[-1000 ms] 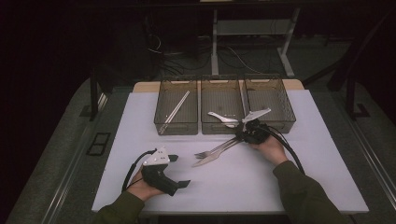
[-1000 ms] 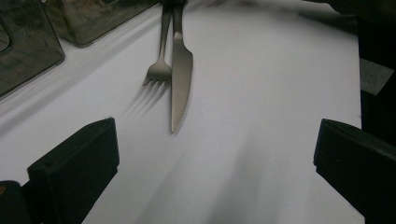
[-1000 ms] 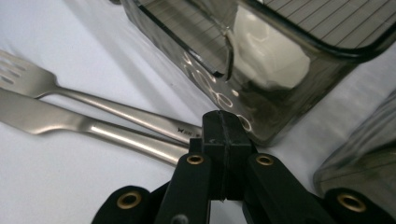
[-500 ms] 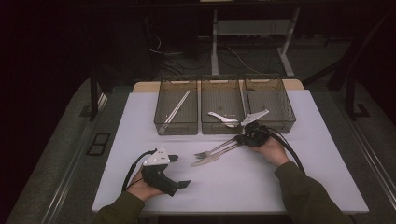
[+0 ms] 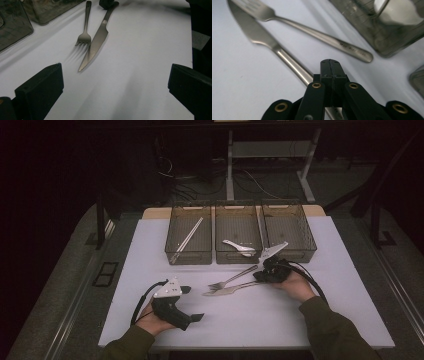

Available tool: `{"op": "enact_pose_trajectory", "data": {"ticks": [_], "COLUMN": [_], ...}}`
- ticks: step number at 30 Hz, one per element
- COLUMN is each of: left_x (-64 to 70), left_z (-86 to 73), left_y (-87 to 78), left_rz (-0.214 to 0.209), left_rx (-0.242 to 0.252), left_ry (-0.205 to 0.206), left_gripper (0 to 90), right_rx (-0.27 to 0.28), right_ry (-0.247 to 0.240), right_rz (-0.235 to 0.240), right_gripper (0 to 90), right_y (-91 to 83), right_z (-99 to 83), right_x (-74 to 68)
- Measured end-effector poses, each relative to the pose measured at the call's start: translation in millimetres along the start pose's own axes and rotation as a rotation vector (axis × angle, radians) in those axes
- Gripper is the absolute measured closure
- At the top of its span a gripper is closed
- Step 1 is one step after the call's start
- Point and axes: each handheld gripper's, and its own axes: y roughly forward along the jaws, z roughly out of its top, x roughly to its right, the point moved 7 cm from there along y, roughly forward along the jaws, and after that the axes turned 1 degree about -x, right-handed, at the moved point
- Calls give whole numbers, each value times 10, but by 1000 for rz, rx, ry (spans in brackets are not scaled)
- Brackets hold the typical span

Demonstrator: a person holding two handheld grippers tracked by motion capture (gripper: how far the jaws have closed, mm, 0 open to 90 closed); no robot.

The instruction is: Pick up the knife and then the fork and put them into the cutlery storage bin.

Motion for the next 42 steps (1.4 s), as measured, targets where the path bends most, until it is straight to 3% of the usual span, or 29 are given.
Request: {"op": "enact_pose_trajectory", "data": {"ticks": [14,21,24,26,33,38,42], "left_x": [6,7,7,4,6,6,4], "left_z": [3,3,4,3,4,4,6], "left_y": [-5,-4,-5,-4,-1,4,1], "left_rz": [-1,-2,-1,-1,-2,-2,-1], "left_rx": [1,-1,3,4,1,1,4], "left_ry": [3,6,1,-1,3,1,-3], "left_gripper": [0,0,0,0,0,0,0], "right_rx": [-47,-63,-55,-48,-83,-130,-197], "right_ry": [-77,-102,-96,-86,-97,-111,-157], "right_rz": [59,64,76,92,105,90,75], "right_gripper": [900,899,897,848,745,738,736], "right_y": [-126,-166,-210,-255,-365,-364,-291], "right_z": [-183,-248,-231,-213,-135,-39,39], "right_x": [-264,-307,-318,-329,-339,-352,-371]}}
